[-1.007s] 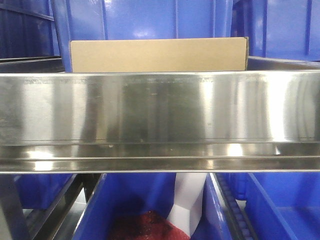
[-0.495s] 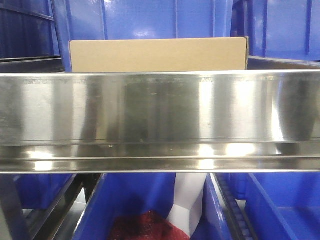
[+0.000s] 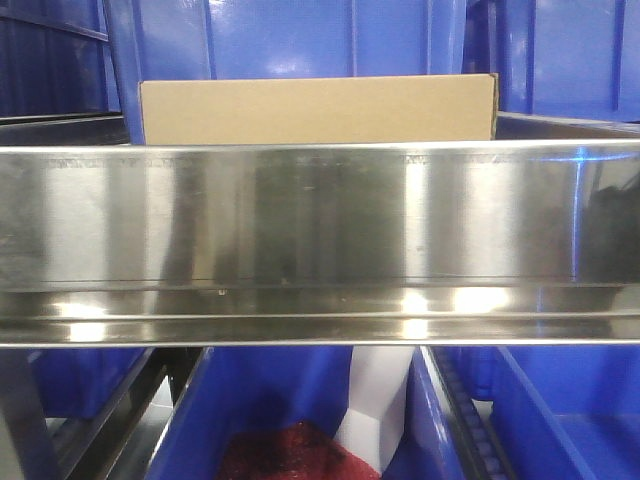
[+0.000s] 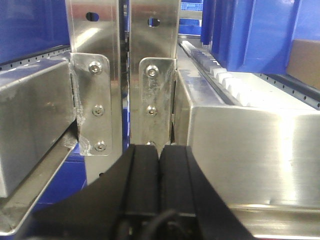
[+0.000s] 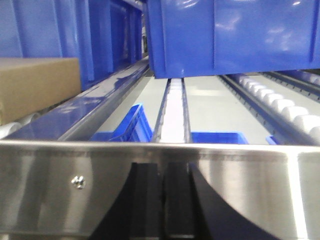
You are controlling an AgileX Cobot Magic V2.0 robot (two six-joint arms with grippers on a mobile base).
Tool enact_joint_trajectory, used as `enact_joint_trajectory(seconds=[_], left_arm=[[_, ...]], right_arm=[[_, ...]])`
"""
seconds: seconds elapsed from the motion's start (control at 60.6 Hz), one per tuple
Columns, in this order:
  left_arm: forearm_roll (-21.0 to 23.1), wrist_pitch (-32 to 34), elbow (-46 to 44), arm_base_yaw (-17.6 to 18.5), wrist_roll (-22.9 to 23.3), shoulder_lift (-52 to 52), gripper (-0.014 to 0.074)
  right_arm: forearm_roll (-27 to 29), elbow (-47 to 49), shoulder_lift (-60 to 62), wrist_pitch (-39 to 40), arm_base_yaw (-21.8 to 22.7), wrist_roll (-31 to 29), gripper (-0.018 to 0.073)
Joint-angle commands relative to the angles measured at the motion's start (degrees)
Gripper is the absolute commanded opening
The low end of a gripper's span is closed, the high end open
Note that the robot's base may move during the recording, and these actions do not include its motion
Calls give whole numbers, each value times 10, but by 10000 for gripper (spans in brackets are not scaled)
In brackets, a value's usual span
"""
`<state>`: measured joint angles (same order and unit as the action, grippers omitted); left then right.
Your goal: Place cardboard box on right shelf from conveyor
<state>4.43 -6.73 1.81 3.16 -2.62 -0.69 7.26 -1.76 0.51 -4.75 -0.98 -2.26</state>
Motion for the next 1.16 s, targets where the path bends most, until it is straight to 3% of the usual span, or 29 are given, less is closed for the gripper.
enact_joint_trajectory(seconds=[0.0, 1.139], left_arm=[[3, 48, 5, 4, 0, -8, -116], [3, 48, 5, 4, 0, -8, -116]], right_arm=[[2, 3, 11, 58, 8, -3, 50], [2, 3, 11, 52, 8, -3, 50]])
